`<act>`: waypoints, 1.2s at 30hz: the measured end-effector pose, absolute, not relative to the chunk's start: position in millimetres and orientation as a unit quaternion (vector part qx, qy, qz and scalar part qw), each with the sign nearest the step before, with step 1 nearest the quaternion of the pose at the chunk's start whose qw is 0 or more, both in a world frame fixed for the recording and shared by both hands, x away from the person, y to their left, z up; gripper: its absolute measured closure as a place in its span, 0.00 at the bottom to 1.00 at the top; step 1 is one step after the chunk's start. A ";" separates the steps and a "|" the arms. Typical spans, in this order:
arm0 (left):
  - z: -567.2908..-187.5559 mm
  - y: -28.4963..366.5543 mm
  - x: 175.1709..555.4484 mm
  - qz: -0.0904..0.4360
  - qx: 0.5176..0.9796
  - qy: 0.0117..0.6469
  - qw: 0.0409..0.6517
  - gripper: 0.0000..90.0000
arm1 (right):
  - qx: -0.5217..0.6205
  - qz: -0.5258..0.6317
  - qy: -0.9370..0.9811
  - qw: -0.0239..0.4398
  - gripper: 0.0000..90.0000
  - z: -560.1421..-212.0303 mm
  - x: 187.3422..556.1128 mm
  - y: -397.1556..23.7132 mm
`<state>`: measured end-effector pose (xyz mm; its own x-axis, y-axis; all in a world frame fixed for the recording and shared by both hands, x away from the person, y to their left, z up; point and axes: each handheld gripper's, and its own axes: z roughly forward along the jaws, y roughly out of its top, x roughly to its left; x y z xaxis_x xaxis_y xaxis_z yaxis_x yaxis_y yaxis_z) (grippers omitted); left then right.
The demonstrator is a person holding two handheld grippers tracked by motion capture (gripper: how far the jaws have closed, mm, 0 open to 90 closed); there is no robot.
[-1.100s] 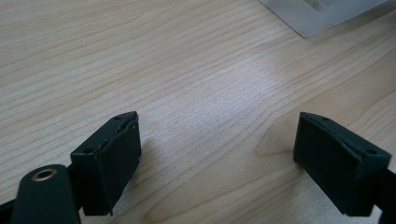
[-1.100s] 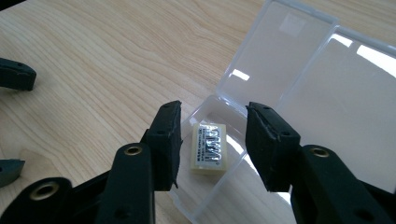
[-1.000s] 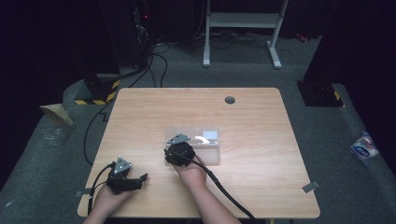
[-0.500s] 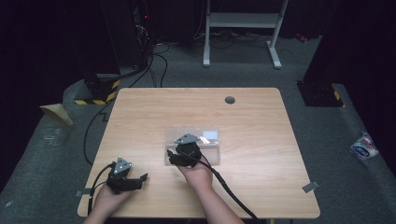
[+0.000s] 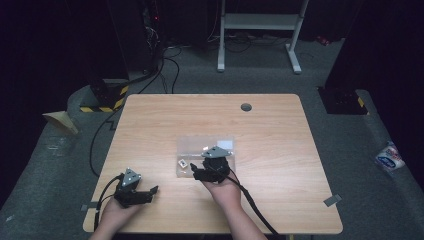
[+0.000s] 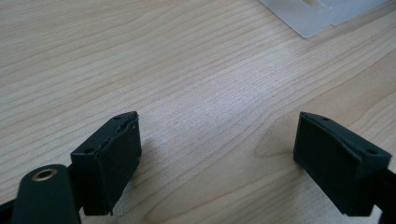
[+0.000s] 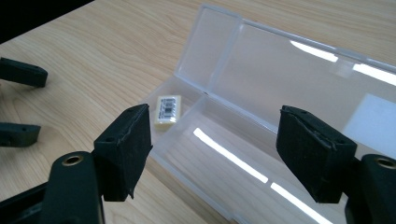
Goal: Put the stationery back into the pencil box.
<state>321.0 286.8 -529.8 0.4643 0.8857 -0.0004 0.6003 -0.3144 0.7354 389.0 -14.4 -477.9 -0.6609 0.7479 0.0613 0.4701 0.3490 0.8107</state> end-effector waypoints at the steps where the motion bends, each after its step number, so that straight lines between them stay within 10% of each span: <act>1: -529.8 286.8 321.0 0.208 0.784 0.474 0.344 0.17 | 0.377 0.427 0.805 0.165 0.29 -477.9 388.1 -17.4; 36: -529.9 286.7 320.0 0.210 0.782 0.476 0.344 0.18 | 0.468 0.364 0.767 0.247 0.28 -508.1 355.3 -177.1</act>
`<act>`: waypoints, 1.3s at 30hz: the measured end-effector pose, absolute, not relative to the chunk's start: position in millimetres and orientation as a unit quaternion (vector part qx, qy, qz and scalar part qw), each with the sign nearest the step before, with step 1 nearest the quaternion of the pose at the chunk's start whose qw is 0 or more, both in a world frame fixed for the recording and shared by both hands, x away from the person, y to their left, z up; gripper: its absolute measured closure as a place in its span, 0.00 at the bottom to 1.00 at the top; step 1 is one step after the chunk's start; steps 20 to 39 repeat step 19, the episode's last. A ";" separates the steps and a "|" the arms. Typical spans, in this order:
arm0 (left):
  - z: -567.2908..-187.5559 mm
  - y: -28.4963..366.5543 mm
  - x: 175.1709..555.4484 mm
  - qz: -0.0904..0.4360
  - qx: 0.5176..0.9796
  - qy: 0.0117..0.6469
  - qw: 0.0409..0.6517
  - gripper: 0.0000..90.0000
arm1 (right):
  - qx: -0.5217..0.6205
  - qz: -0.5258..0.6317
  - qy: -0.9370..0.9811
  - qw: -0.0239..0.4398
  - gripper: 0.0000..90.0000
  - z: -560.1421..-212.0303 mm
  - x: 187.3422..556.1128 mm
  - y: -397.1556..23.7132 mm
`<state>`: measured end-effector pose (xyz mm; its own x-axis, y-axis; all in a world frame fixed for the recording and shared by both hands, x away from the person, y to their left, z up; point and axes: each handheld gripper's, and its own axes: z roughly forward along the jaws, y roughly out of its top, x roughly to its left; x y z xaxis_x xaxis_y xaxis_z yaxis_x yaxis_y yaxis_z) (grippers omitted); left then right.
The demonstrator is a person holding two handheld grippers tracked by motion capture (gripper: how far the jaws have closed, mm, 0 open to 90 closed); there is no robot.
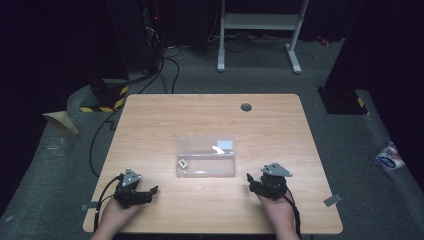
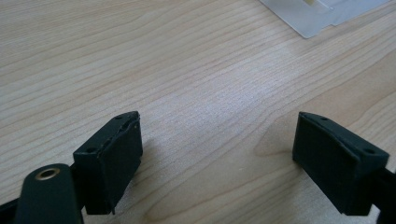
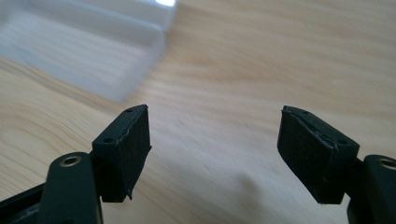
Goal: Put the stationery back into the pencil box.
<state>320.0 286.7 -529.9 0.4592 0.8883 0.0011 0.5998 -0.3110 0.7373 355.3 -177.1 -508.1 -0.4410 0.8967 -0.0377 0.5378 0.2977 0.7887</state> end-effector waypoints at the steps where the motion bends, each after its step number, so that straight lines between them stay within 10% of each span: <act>1: -529.8 286.7 319.8 0.210 0.782 0.476 0.344 0.18 | 0.473 0.355 0.767 0.249 0.28 -511.4 353.6 -181.8; 39: -529.7 286.5 318.3 0.214 0.780 0.479 0.341 0.19 | 0.515 0.320 0.762 0.226 0.27 -524.3 350.2 -197.9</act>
